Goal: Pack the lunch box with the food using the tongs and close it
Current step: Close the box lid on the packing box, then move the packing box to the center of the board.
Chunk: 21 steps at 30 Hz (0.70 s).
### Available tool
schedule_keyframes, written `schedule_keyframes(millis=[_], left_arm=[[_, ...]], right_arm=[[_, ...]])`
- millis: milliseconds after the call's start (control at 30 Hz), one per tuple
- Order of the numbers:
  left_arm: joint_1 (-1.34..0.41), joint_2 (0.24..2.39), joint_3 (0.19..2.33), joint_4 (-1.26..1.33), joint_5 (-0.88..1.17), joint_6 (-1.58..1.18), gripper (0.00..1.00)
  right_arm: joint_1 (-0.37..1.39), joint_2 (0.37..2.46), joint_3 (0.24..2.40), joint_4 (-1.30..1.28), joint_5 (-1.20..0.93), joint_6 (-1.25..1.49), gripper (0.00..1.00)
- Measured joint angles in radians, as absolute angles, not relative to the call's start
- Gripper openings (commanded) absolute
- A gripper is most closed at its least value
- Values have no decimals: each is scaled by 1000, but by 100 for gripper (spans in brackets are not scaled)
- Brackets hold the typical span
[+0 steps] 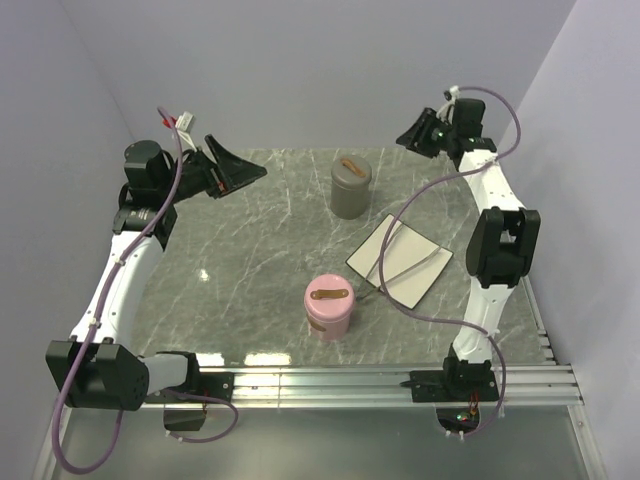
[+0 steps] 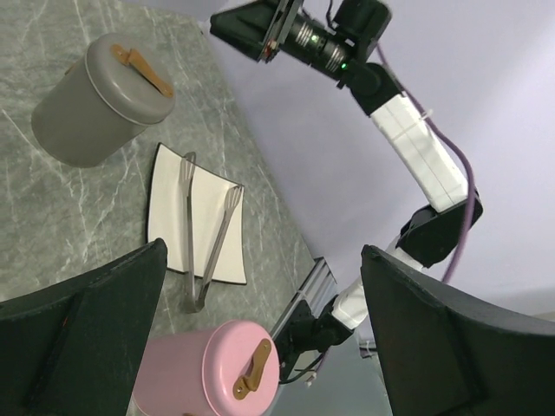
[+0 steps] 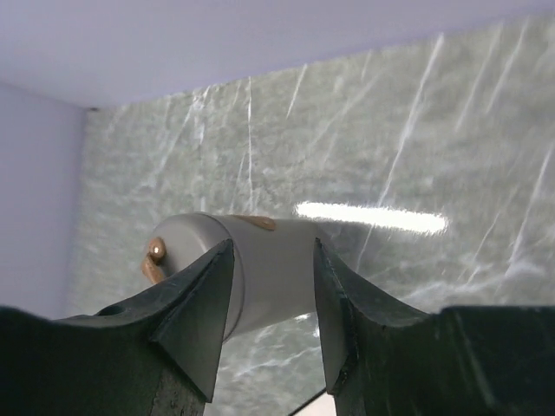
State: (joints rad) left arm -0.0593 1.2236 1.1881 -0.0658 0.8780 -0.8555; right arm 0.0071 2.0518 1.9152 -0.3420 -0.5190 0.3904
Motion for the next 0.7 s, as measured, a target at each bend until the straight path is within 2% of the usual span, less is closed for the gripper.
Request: schedule_keyframes(millis=[300, 700], left_arm=[[-11, 1237, 1213, -70, 876, -849, 99], [31, 1255, 1213, -64, 874, -850, 99]], right_arm=[[-32, 2184, 1840, -187, -639, 669, 46], [-2, 2309, 1804, -58, -727, 830, 44]])
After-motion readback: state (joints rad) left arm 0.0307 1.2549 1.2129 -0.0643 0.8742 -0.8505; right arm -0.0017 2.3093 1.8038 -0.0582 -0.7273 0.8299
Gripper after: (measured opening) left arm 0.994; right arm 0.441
